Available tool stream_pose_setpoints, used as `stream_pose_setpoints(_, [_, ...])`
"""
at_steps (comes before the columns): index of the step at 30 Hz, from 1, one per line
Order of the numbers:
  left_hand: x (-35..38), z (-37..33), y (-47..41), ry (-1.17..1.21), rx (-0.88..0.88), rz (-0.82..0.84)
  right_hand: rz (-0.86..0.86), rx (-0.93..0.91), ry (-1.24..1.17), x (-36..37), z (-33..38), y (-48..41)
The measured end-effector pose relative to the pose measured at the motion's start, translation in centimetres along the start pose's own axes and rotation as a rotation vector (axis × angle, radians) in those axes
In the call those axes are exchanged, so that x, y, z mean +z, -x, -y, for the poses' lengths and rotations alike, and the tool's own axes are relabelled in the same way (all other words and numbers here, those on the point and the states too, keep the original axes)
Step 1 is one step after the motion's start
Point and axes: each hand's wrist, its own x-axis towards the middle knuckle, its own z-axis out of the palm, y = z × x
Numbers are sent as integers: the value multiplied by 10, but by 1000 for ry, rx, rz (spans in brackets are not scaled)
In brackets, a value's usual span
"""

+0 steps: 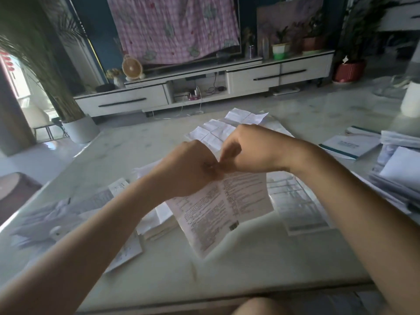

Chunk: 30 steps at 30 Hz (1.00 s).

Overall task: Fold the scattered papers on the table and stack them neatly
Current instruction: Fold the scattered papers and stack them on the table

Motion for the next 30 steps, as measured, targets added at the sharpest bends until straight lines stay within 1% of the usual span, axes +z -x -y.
stream_pose_setpoints(3, [-8, 1, -5, 1, 35, 140, -25, 1, -177, 0, -10, -2])
stream_pose_setpoints(6, [-19, 4, -7, 140, 32, 268, -9, 42, -337, 3, -19, -4])
stream_pose_setpoints(9, [-22, 7, -8, 261, 20, 266, -25, 72, -422, 4, -26, -4])
stream_pose_setpoints(11, [-21, 8, -10, 327, 15, 262, -5, 78, -473, 6, -28, -3])
stream_pose_setpoints(13, [-19, 10, -11, 338, 32, 258, 11, 95, -498, 7, -32, -2])
stream_pose_setpoints(17, [-23, 22, -10, 311, -10, 253, -22, 166, -562, -2, -53, 7])
stream_pose_setpoints(21, [-25, 24, -8, 355, -15, 292, -15, 205, -549, -9, -65, 17])
stream_pose_setpoints(25, [-24, 22, -12, 322, -21, 283, -191, 223, -615, -13, -65, 22])
stream_pose_setpoints(26, [-23, 20, -13, 324, -12, 294, -173, 190, -608, -10, -59, 21])
stream_pose_setpoints(27, [-22, 17, -14, 330, 7, 305, -118, 142, -561, -6, -52, 18])
stream_pose_setpoints(29, [-18, 11, -16, 327, 56, 312, 4, 69, -407, 7, -36, 10])
stream_pose_setpoints(30, [-16, 9, -18, 326, 68, 316, 19, 61, -339, 11, -31, 9])
